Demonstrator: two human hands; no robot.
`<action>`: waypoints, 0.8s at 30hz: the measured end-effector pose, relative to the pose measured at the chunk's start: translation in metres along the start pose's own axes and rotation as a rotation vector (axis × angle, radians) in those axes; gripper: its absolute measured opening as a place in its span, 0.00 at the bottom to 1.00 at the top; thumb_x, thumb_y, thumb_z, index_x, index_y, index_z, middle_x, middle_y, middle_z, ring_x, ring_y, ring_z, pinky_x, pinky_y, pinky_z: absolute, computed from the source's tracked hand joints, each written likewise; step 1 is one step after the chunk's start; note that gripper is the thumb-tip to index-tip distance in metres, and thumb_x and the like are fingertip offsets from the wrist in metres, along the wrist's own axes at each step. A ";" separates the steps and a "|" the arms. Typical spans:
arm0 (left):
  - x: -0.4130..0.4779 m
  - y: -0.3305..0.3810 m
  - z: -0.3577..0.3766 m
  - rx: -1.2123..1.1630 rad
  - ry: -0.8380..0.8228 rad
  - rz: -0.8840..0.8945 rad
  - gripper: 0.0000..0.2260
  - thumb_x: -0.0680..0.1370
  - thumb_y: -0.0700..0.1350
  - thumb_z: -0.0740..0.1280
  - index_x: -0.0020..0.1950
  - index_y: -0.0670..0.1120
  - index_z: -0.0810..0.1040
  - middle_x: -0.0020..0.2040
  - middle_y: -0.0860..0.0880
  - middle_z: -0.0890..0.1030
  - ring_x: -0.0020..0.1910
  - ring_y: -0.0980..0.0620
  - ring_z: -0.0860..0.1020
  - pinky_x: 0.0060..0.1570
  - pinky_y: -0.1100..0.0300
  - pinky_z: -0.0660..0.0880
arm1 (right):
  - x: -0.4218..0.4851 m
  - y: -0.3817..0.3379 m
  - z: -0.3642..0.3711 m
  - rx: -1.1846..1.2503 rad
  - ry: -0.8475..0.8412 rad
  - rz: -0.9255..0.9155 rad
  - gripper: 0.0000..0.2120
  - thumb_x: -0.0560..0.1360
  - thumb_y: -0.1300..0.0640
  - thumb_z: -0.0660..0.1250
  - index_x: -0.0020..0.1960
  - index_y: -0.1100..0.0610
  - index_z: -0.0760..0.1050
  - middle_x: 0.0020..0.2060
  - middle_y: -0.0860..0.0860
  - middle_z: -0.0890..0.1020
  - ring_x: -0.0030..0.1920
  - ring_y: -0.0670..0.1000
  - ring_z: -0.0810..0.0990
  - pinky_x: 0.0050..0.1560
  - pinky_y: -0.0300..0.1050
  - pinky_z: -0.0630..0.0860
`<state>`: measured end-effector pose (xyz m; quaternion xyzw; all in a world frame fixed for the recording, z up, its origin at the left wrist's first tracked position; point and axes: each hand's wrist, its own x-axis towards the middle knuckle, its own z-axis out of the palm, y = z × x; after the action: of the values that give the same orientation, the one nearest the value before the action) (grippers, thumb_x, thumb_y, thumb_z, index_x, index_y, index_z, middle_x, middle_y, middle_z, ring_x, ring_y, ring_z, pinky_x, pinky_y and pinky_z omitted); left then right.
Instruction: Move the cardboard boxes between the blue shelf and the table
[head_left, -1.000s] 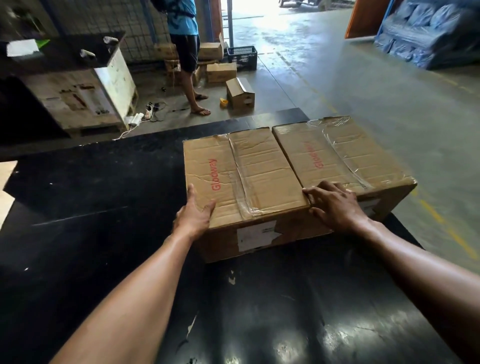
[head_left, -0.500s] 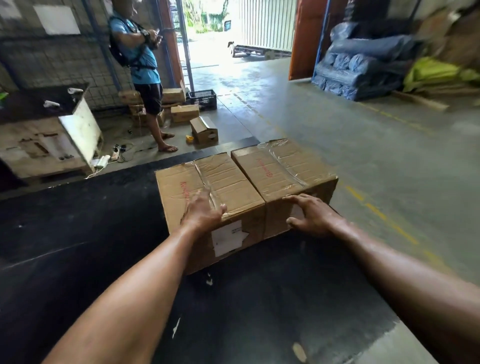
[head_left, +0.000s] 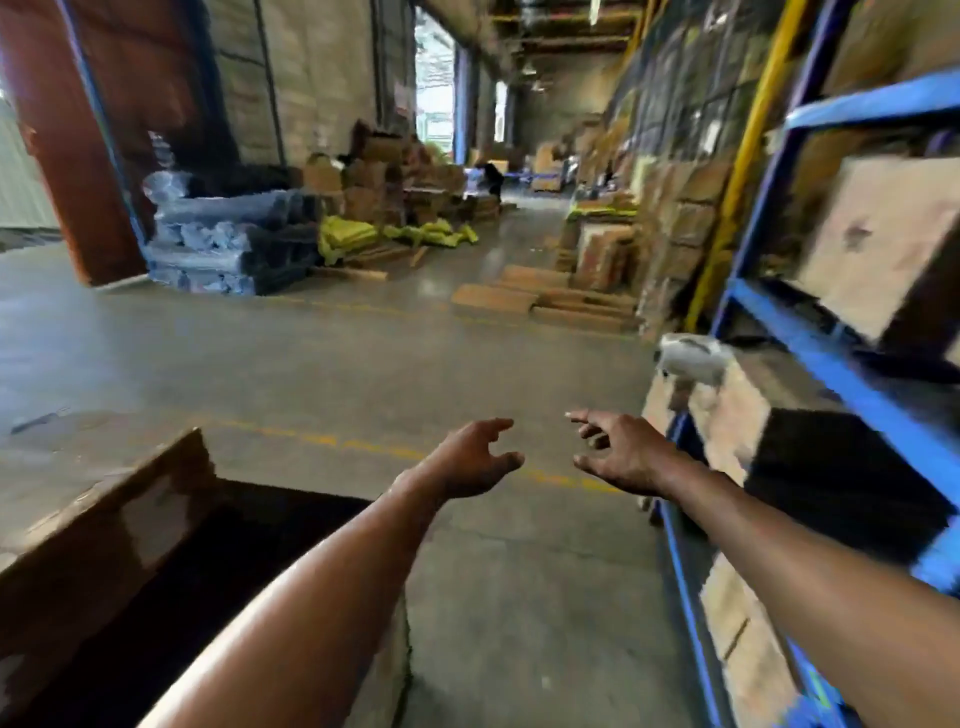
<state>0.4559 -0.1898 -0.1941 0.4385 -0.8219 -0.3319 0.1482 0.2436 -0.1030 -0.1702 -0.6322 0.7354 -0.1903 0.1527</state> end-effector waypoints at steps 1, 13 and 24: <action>0.014 0.034 0.022 0.017 -0.054 0.086 0.29 0.79 0.55 0.69 0.79 0.52 0.67 0.73 0.45 0.75 0.68 0.45 0.77 0.69 0.54 0.71 | -0.024 0.030 -0.022 -0.003 0.048 0.076 0.30 0.74 0.51 0.73 0.75 0.48 0.70 0.61 0.51 0.80 0.55 0.52 0.81 0.61 0.48 0.76; 0.005 0.319 0.205 0.013 -0.506 0.916 0.27 0.79 0.52 0.70 0.77 0.50 0.70 0.71 0.46 0.77 0.65 0.46 0.79 0.63 0.56 0.75 | -0.318 0.138 -0.143 -0.025 0.717 0.769 0.25 0.74 0.53 0.73 0.69 0.50 0.76 0.54 0.47 0.82 0.49 0.49 0.84 0.57 0.52 0.80; 0.008 0.468 0.277 -0.259 -0.644 1.027 0.28 0.78 0.52 0.71 0.76 0.45 0.71 0.68 0.45 0.79 0.64 0.45 0.79 0.66 0.47 0.76 | -0.423 0.180 -0.238 -0.028 1.076 1.059 0.27 0.75 0.54 0.74 0.72 0.54 0.72 0.61 0.54 0.82 0.56 0.53 0.82 0.58 0.42 0.73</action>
<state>0.0123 0.1038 -0.0825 -0.1569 -0.8846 -0.4308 0.0852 0.0413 0.3583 -0.0525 -0.0159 0.9164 -0.3647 -0.1645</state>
